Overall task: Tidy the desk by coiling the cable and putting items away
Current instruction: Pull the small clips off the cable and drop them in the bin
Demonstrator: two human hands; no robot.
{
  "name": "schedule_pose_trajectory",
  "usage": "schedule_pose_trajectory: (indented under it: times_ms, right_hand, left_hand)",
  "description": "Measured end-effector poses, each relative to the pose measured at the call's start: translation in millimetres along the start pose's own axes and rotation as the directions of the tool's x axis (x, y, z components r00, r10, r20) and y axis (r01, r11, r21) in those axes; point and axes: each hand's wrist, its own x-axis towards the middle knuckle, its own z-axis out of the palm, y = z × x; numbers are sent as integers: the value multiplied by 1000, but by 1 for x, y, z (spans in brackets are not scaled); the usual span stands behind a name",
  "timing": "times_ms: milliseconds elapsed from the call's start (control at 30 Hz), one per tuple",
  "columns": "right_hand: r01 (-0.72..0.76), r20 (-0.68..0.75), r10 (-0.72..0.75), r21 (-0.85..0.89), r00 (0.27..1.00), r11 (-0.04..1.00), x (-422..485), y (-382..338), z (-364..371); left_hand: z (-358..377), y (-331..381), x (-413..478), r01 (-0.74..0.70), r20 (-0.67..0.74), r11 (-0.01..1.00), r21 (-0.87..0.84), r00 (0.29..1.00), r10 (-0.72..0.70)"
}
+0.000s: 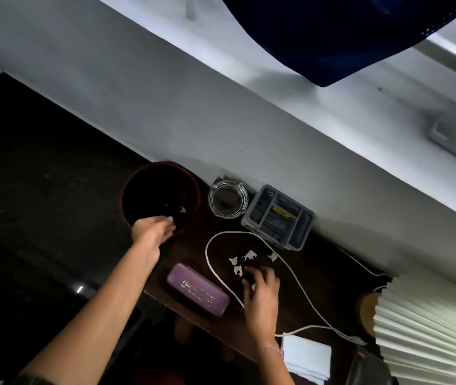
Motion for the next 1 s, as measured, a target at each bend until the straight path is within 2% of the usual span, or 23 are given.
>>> schedule_pose_trajectory:
  times_ms: [100, 167, 400, 500, 600, 700, 800, 900, 1000]
  right_hand:
    - [112, 109, -92, -190, 990, 975, 4, 11, 6]
    - [135, 150, -102, -232, 983, 963, 5, 17, 8]
    - [-14, 141, 22, -56, 990, 998, 6, 36, 5]
    - [-62, 162, 61, 1, 985, 998, 7, 42, 6]
    - [-160, 103, 145, 154, 984, 975, 9, 36, -4]
    - [-205, 12, 219, 411, 976, 888, 11, 21, -18]
    - [-298, 31, 366, 647, 930, 701, 13, 4, -31]
    - [-312, 53, 426, 763, 903, 566, 12, -11, -40]
    - [-309, 45, 450, 787, 892, 533, 13, -15, -41]
  left_hand:
    - [11, -16, -22, 21, 66, 1000, 1, 998, -21]
    - [17, -25, -35, 30, 105, 1000, -2, 994, -30]
    - [35, -43, -58, 96, 186, 993, -71, 979, -81]
    - [42, -51, -70, 107, 214, 993, -59, 973, -92]
    - [52, -60, -82, 104, 241, 994, -8, 965, -100]
    - [62, -70, -94, 89, 261, 994, 63, 960, -102]
    - [75, -81, -102, 85, 263, 990, 111, 958, -112]
    - [85, -86, -110, 82, 269, 992, 98, 957, -106]
    - [93, -85, -114, 62, 273, 996, 65, 959, -78]
